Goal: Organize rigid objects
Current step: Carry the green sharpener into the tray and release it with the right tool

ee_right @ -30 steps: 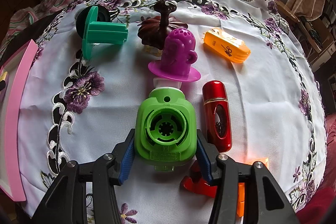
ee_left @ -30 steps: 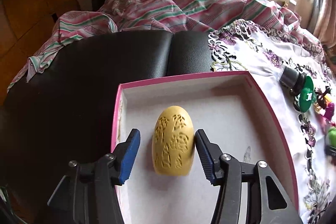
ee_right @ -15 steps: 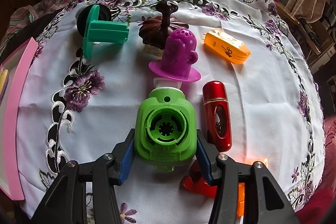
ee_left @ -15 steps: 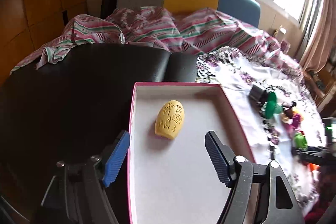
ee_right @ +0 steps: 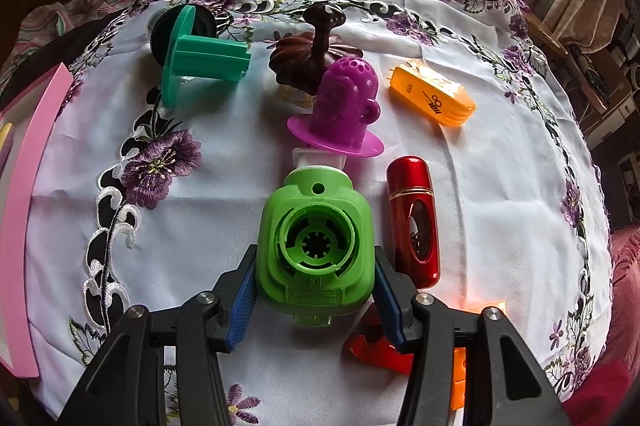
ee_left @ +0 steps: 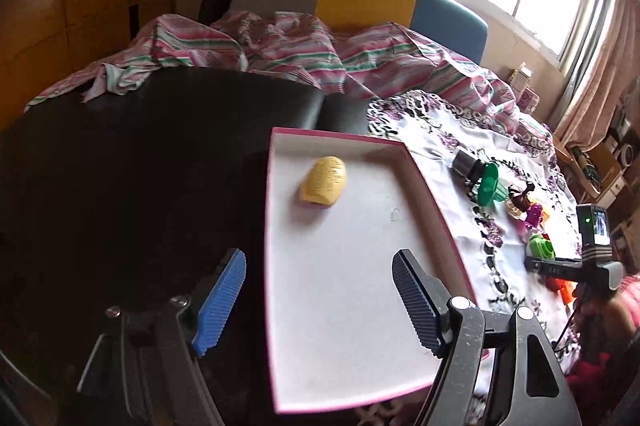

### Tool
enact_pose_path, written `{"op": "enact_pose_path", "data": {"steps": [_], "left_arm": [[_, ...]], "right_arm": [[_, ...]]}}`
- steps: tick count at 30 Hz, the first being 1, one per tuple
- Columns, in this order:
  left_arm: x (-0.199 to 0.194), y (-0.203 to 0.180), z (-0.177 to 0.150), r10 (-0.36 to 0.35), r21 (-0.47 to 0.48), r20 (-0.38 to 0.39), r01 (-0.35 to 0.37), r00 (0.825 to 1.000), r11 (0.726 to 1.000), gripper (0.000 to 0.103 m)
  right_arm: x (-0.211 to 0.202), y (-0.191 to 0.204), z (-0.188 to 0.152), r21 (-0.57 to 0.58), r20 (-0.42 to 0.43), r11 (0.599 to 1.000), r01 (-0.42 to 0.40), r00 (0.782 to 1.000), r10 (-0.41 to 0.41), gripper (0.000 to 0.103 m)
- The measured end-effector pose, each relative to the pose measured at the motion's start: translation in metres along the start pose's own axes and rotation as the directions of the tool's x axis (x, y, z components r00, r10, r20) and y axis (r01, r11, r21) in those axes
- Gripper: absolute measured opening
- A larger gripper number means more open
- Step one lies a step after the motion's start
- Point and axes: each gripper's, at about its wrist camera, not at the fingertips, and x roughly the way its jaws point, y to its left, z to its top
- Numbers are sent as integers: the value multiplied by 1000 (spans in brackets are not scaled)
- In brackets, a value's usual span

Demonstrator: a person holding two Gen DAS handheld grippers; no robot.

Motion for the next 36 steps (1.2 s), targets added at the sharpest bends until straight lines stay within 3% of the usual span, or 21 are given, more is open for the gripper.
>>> {"op": "enact_pose_path", "data": {"steps": [8, 11, 16, 26, 36], "left_arm": [[-33, 36, -19, 113, -50, 50, -110, 992, 993, 77], [-41, 48, -25, 212, -71, 72, -207, 975, 976, 77], [-44, 69, -30, 291, -118, 62, -282, 955, 952, 77], [-47, 81, -29, 332, -147, 74, -319, 940, 936, 77], [-44, 76, -24, 348, -137, 82, -335, 934, 932, 77]], "right_arm": [[-2, 6, -1, -27, 10, 999, 27, 1000, -27, 53], [-3, 9, -2, -36, 11, 999, 37, 999, -37, 53], [-7, 21, -4, -68, 13, 997, 40, 999, -39, 53], [-17, 76, -12, -151, 19, 988, -35, 999, 38, 53], [-34, 109, -15, -100, 72, 987, -124, 989, 131, 52]]}}
